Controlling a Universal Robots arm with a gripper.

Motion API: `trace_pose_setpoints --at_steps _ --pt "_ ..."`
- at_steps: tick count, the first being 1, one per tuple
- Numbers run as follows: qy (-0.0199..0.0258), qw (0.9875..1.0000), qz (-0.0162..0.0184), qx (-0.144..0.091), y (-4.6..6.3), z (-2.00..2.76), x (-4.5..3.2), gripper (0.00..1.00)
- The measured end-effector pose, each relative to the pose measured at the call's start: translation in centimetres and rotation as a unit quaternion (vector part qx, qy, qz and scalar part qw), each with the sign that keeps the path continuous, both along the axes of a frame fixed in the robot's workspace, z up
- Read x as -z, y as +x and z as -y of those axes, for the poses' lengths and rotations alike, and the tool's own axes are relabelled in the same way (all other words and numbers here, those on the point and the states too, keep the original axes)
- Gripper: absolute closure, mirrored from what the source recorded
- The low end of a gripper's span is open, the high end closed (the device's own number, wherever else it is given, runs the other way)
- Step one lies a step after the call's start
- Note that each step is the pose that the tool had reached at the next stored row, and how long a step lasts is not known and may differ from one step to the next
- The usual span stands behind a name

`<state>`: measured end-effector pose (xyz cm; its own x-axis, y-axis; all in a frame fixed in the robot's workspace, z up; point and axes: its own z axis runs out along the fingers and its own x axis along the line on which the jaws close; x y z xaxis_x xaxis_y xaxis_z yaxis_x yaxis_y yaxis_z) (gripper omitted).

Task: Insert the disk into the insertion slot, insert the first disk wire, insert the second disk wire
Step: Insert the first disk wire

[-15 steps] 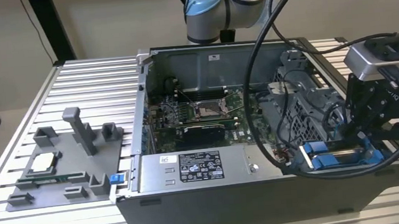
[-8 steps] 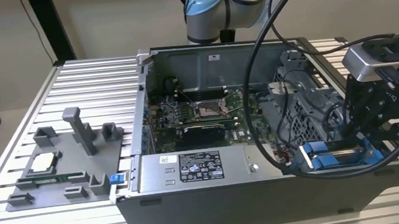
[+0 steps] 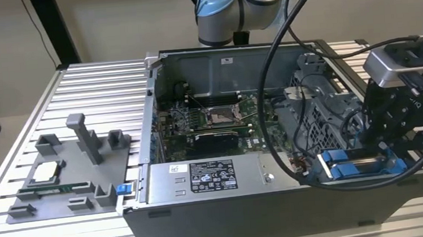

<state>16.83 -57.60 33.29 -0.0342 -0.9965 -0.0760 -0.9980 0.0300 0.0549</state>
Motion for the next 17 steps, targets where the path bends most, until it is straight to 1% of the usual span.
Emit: trace_pose_setpoints --at_steps 2,7,9,10,13,17 --pt "0.0 1.0 -0.0005 0.0 0.0 0.0 -0.67 1.0" --pt "-0.0002 1.0 -0.0012 0.0 0.0 0.0 -2.96 1.0" --pt "-0.0002 1.0 -0.0014 0.0 0.0 0.0 -3.73 1.0" --pt "-0.0003 1.0 -0.0014 0.0 0.0 0.0 -3.86 1.0" --pt "-0.0001 1.0 -0.0014 0.0 0.1 -0.02 -3.85 1.0" --pt "-0.0002 1.0 -0.0017 0.0 0.9 -0.08 -3.86 1.0"
